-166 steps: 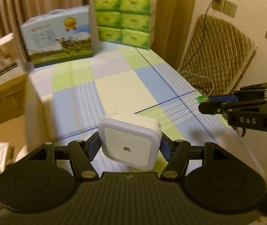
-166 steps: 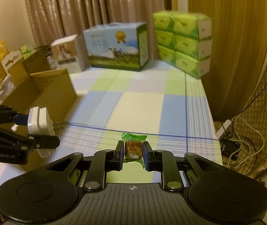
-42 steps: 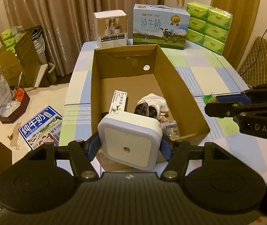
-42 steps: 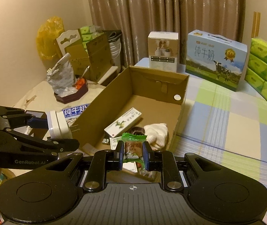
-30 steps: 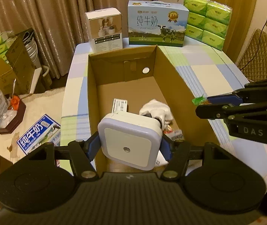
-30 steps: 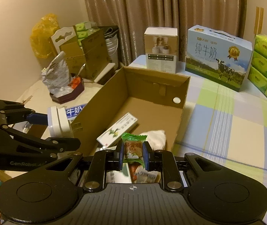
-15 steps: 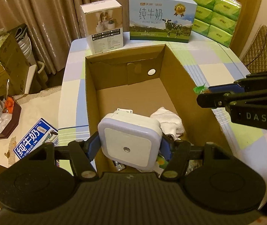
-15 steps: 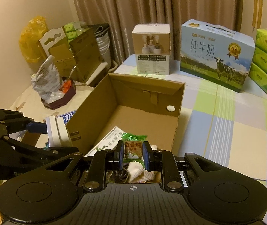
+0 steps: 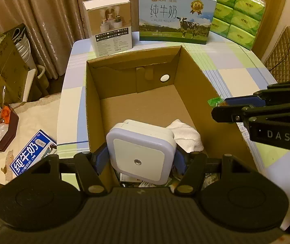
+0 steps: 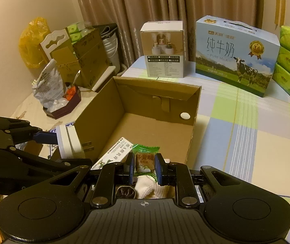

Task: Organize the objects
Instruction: 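Lower the night light into the box and open the left tool while the right tool lowers the candy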

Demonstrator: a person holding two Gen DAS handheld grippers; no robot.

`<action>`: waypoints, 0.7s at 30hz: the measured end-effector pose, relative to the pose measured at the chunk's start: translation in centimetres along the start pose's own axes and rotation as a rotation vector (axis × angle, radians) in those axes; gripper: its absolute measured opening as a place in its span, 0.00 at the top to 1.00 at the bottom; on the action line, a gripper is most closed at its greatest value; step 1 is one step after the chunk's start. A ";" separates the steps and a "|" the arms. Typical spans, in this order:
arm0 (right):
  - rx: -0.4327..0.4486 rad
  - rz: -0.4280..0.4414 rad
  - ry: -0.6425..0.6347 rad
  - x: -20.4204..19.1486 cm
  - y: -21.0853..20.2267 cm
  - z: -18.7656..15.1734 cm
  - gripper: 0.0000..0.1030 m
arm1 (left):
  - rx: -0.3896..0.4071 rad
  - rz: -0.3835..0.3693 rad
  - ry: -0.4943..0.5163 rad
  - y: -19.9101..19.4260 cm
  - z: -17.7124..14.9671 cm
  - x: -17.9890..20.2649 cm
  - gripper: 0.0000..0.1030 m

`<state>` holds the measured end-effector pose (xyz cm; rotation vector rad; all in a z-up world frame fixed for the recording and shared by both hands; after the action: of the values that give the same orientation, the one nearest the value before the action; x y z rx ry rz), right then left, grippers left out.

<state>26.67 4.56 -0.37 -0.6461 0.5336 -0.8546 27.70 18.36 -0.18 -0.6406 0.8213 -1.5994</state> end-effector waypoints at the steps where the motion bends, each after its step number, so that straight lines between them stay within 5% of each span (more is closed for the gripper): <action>1: -0.001 -0.002 -0.001 -0.1 0.0 0.0 0.83 | -0.001 0.000 0.000 0.1 0.0 0.0 0.41; 21: -0.002 -0.006 0.005 0.5 0.8 0.5 0.83 | 0.001 0.008 0.012 0.7 1.4 0.4 0.41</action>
<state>27.73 4.68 -0.70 -0.6479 0.5376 -0.8618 29.15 17.67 0.06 -0.6267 0.8312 -1.5972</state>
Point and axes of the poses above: each gripper's, at about its wrist camera, not at the fingertips, and y roughly the way its jaws point, x to its right, z to its top, the point moved 1 cm from there along y, roughly the way its jaws point, and after that the axes turned 4 degrees about x, right-handed, at the moved point
